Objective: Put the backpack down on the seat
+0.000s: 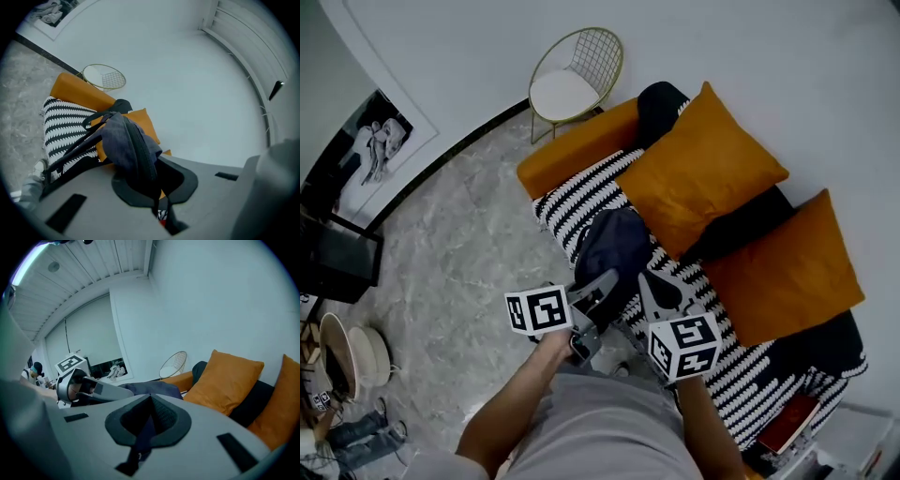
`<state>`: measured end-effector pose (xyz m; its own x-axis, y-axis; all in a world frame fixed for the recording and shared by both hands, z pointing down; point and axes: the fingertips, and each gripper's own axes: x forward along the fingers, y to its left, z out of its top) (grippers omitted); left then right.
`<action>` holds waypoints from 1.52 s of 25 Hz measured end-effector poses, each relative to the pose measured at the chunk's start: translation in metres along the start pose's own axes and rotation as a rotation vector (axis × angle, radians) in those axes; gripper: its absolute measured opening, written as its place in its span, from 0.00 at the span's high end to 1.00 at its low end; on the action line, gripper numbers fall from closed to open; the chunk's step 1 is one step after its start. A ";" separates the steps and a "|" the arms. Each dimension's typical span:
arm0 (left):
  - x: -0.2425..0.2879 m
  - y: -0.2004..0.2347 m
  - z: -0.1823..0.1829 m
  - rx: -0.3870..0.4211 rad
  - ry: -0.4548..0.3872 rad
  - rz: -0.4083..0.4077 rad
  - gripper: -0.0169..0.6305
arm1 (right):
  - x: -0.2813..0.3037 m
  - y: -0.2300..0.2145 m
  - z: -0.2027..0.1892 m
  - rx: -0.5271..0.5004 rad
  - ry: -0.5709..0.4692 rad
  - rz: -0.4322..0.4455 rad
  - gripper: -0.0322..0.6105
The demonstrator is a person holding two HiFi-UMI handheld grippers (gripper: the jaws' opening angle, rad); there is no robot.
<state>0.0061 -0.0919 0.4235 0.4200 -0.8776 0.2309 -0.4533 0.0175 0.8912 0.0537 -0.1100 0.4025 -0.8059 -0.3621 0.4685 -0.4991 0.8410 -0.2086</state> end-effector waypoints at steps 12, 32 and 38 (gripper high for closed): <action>0.041 0.065 0.124 0.010 0.137 -0.034 0.96 | 0.127 -0.028 0.068 0.054 0.042 -0.103 0.95; 0.125 0.176 0.279 -0.010 0.216 -0.051 0.96 | 0.286 -0.072 0.111 0.096 0.137 -0.174 0.95; 0.144 0.199 0.295 -0.021 0.247 -0.060 0.96 | 0.309 -0.082 0.111 0.125 0.152 -0.188 0.95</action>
<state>-0.2556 -0.3562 0.5185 0.6264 -0.7336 0.2634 -0.4062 -0.0189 0.9136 -0.1897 -0.3357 0.4695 -0.6433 -0.4346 0.6303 -0.6784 0.7051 -0.2063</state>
